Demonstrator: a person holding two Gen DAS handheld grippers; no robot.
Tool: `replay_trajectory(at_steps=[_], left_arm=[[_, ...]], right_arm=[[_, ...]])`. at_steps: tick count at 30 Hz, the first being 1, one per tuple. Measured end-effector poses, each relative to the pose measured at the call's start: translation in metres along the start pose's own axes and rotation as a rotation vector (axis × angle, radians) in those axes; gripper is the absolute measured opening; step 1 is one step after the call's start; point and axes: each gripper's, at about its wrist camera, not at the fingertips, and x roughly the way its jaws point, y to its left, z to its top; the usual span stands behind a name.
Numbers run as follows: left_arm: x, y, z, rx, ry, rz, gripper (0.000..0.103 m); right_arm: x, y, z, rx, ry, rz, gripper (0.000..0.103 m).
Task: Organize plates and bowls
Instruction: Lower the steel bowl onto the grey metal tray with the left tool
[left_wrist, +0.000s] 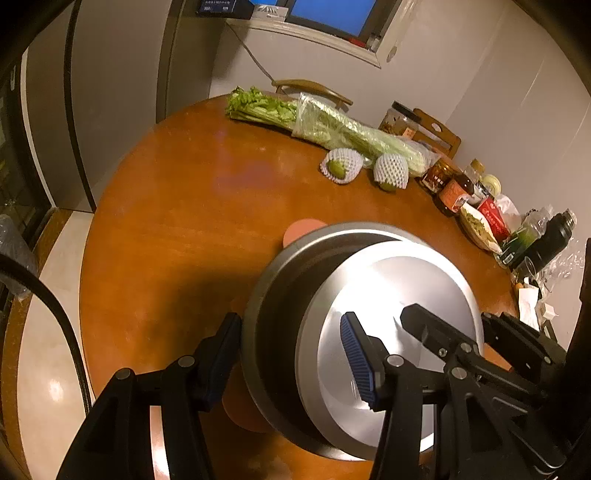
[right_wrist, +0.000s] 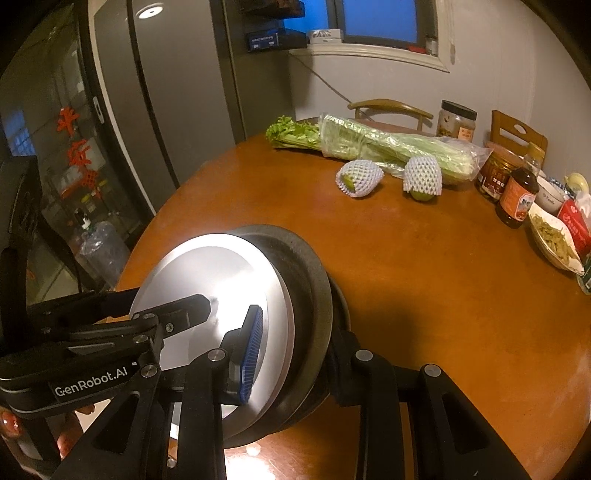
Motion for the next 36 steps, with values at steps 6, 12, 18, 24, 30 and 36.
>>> replay_trajectory(at_steps=[6,12,18,24,30,36], left_arm=[[0.002,-0.003,-0.002,0.014,0.008,0.008,0.055],[0.001,-0.004,-0.002,0.021,0.015,0.018,0.055],[-0.001,-0.003,-0.002,0.020,0.017,0.033,0.056],[-0.004,-0.002,-0.002,0.021,0.015,0.034,0.056],[-0.011,0.001,-0.002,0.017,-0.003,0.046,0.056],[-0.018,0.010,0.000,-0.005,-0.021,0.054,0.056]], right_arm=[[0.000,-0.001,-0.002,0.001,0.005,-0.007,0.033],[-0.002,-0.001,-0.002,0.004,0.006,-0.010,0.033],[-0.006,-0.003,0.000,0.003,-0.006,-0.014,0.036],[-0.010,-0.007,0.002,-0.002,-0.021,-0.027,0.041],[-0.018,-0.005,0.005,-0.022,-0.059,-0.036,0.050],[-0.022,-0.009,0.005,-0.014,-0.072,-0.050,0.055]])
